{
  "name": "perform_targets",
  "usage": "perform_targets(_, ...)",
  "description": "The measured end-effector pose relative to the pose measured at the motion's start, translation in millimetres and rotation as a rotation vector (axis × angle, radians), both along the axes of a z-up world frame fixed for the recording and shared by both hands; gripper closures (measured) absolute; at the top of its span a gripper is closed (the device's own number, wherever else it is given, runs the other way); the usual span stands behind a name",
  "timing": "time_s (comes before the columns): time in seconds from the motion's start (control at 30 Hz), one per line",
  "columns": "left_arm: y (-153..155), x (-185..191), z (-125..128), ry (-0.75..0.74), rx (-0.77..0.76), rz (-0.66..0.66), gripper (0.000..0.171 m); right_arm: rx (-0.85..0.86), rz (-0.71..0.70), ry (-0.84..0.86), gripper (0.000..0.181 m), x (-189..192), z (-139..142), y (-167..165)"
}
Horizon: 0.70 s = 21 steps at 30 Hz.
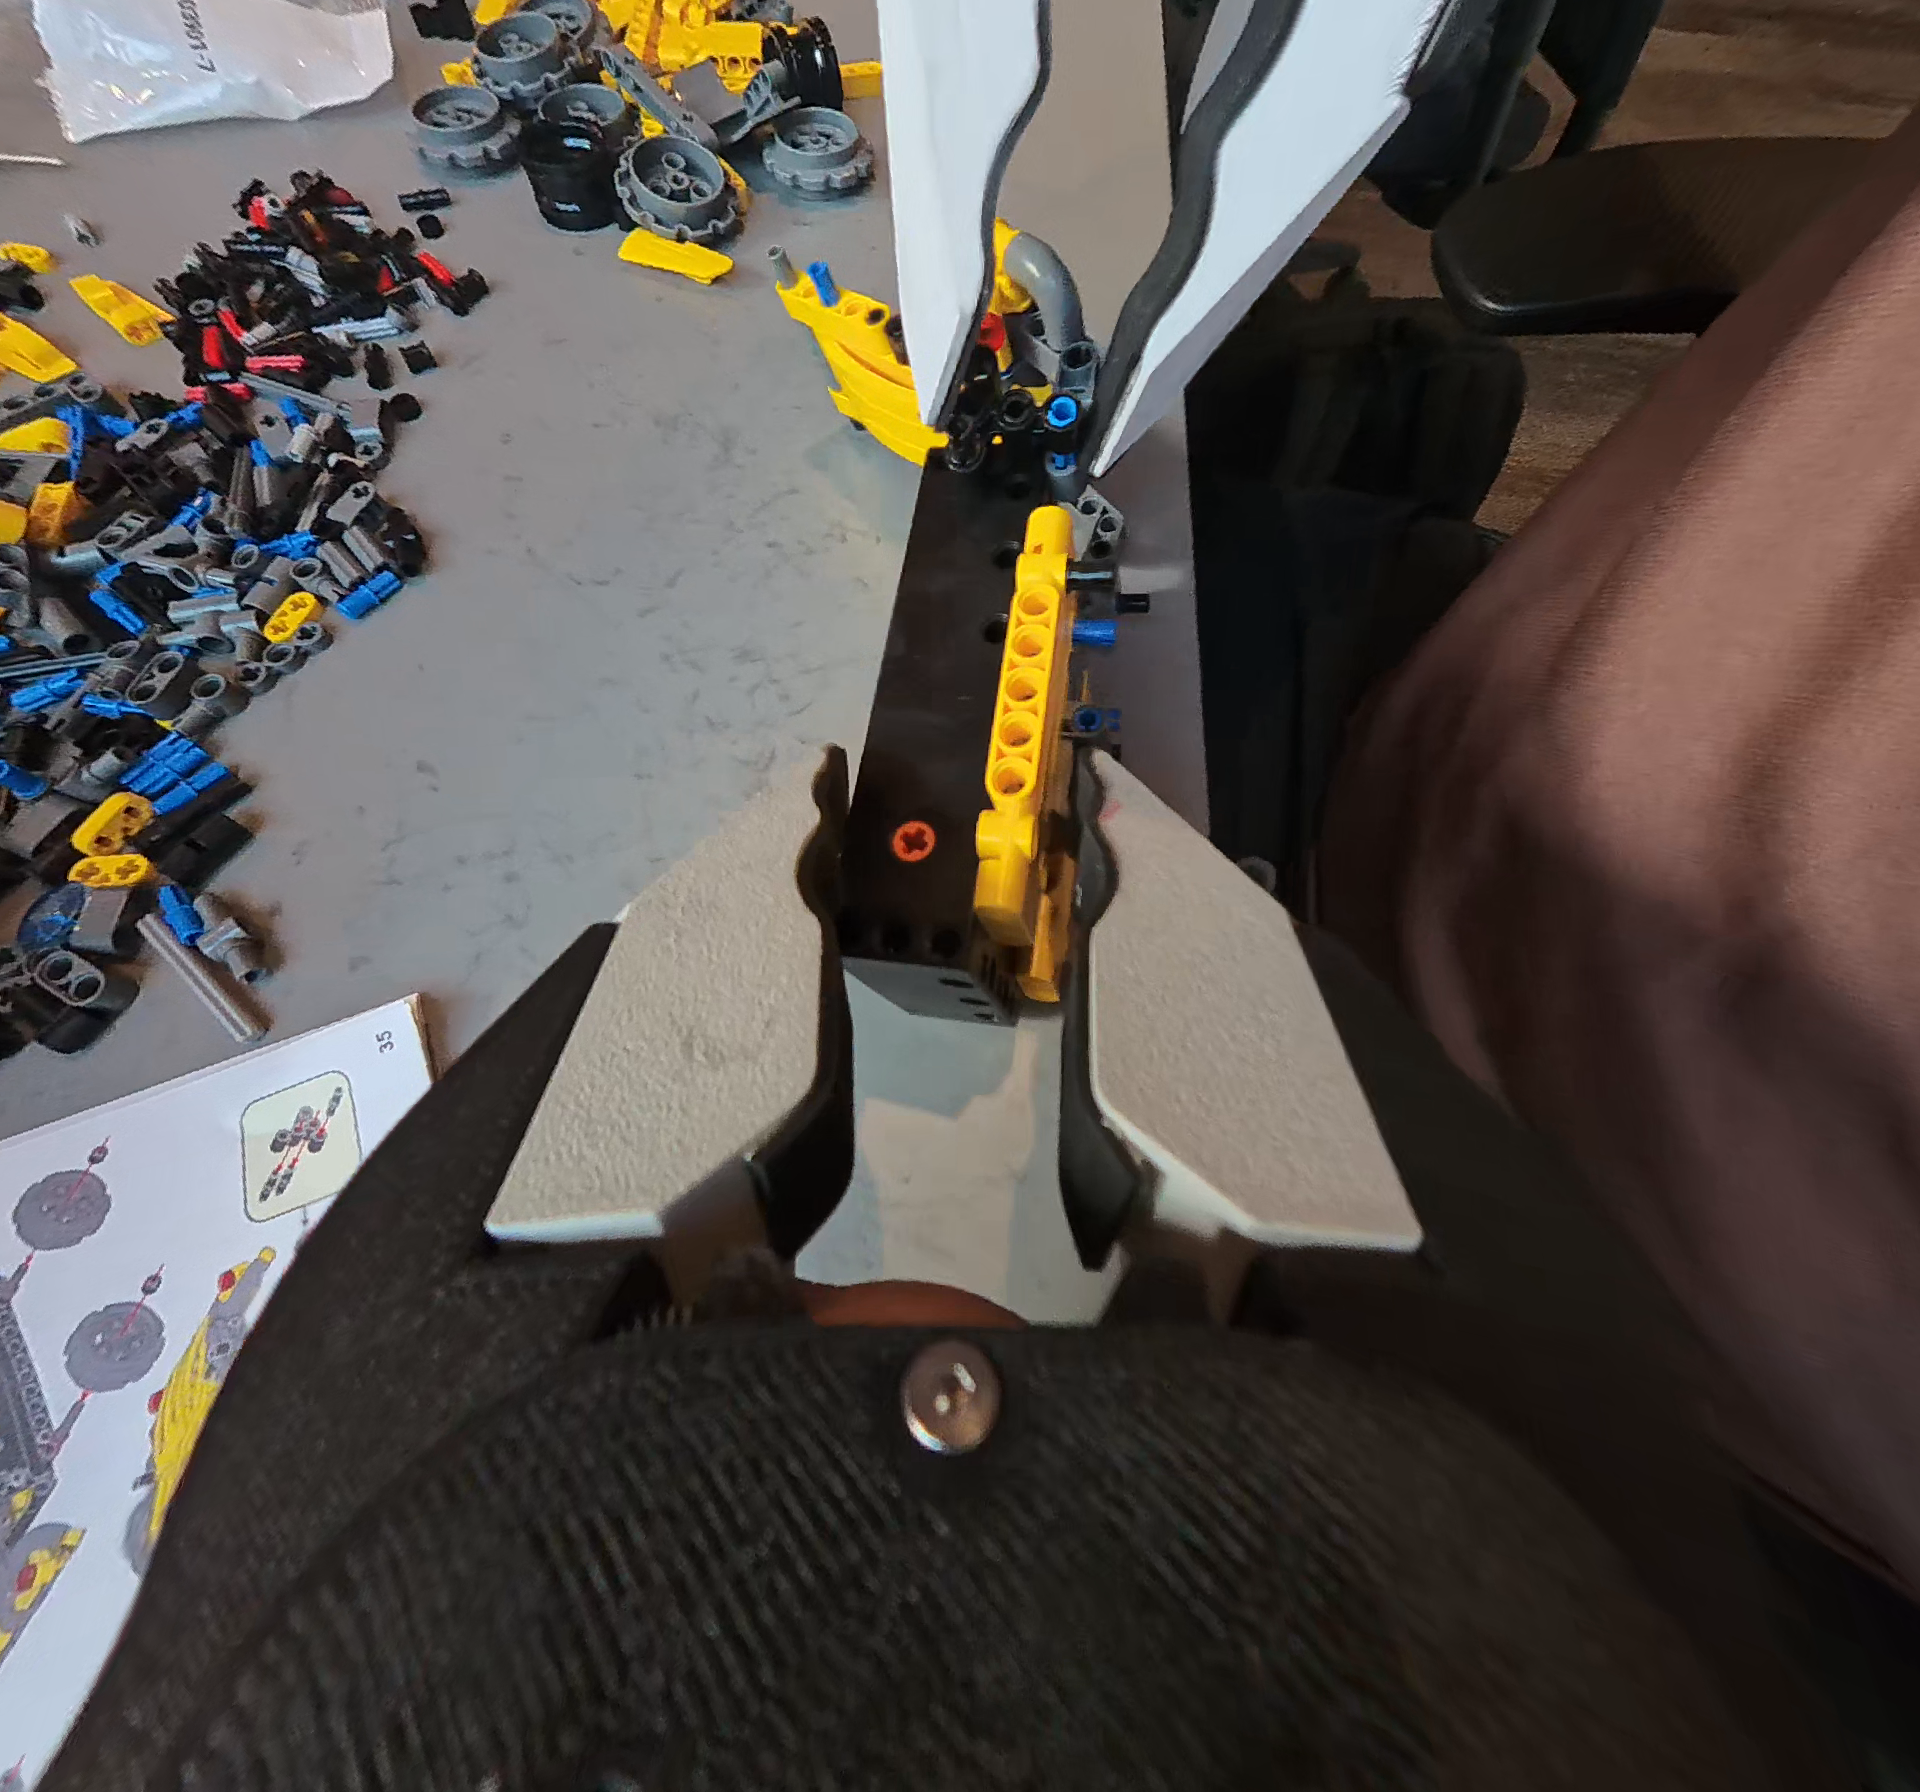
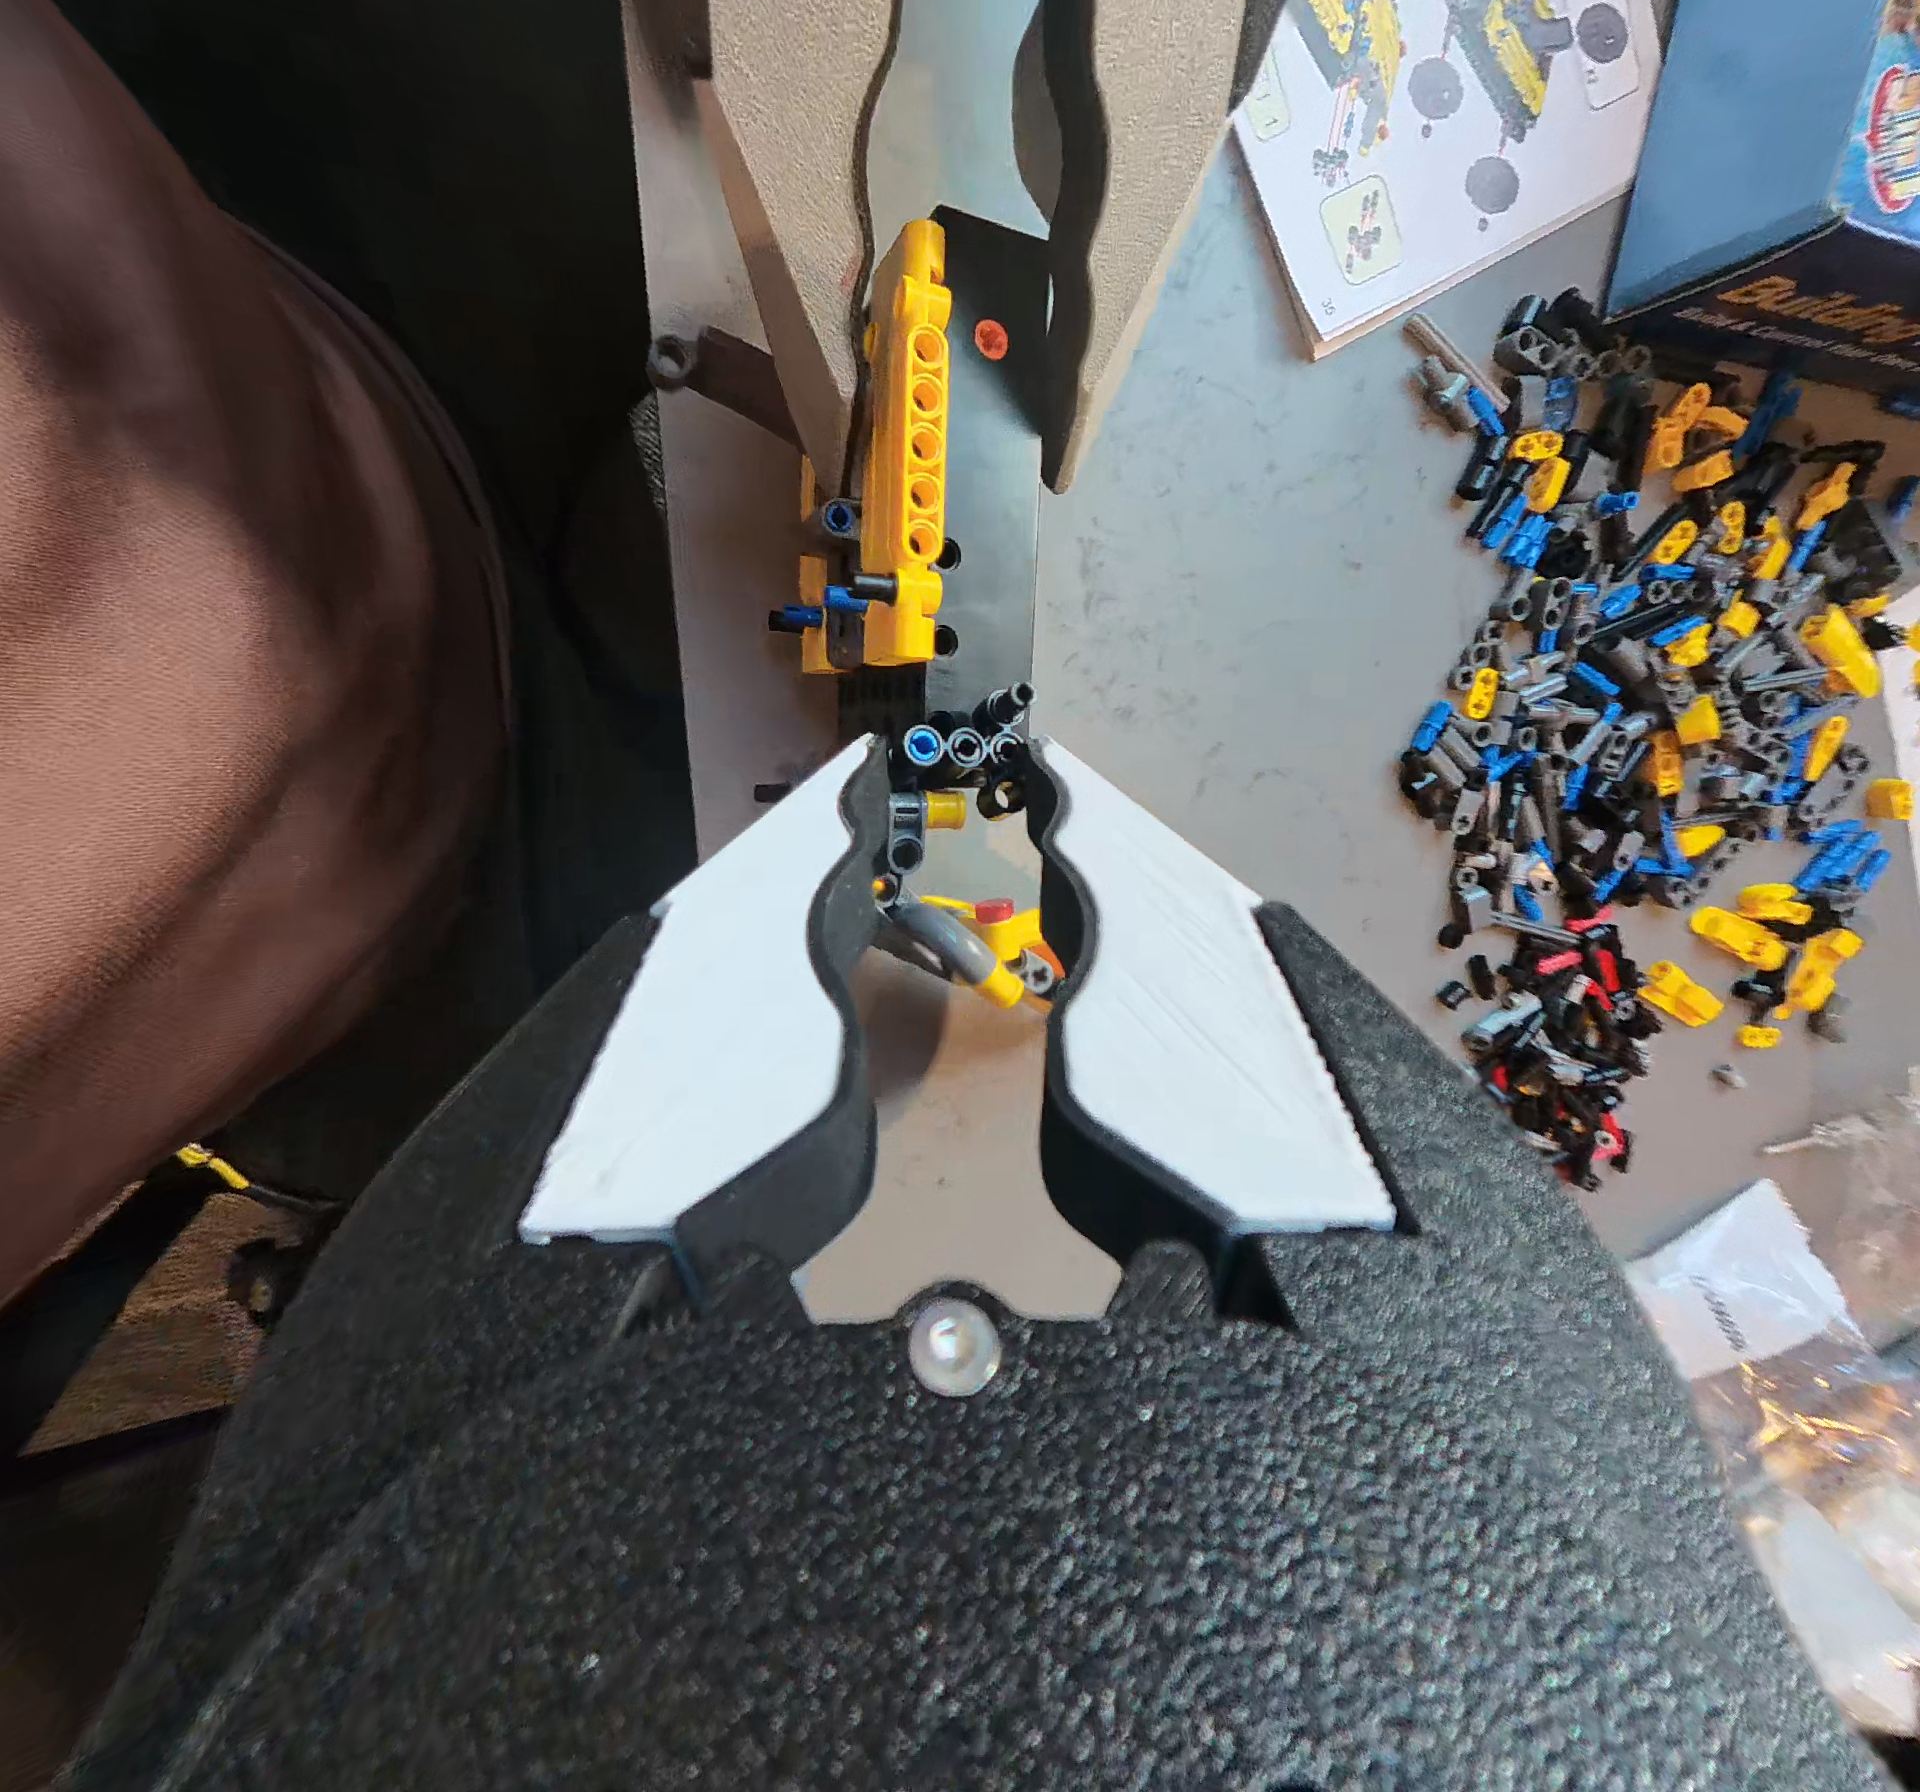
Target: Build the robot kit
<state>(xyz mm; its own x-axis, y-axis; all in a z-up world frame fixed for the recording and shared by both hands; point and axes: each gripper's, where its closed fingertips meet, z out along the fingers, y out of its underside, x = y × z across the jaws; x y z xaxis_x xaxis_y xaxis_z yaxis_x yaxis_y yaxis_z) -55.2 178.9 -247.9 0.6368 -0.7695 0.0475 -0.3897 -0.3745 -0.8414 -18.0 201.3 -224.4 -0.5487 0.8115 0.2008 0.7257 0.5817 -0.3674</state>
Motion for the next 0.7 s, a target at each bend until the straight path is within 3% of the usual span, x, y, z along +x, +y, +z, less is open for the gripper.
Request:
perform_targets(0.1,-0.7,0.7,0.8,0.025,0.039,-0.010,0.131,-0.004,0.001,-0.001,0.158,1.3,0.0,-1.3)
perform_targets(0.3,0.0,0.4,1.9,-0.017,0.082,0.003,0.131,-0.252,-0.056,0.049,0.159,1.0,1.7,0.9)
perform_targets(0.57,-1.3,1.7,2.3,0.003,0.129,0.001,0.131,-0.168,0.017,0.111,0.160,2.1,1.1,-1.6)
perform_targets(0.7,-0.9,1.6,2.3,-0.008,0.133,0.002,0.131,-0.271,-0.059,0.039,0.159,3.6,0.2,-0.2)
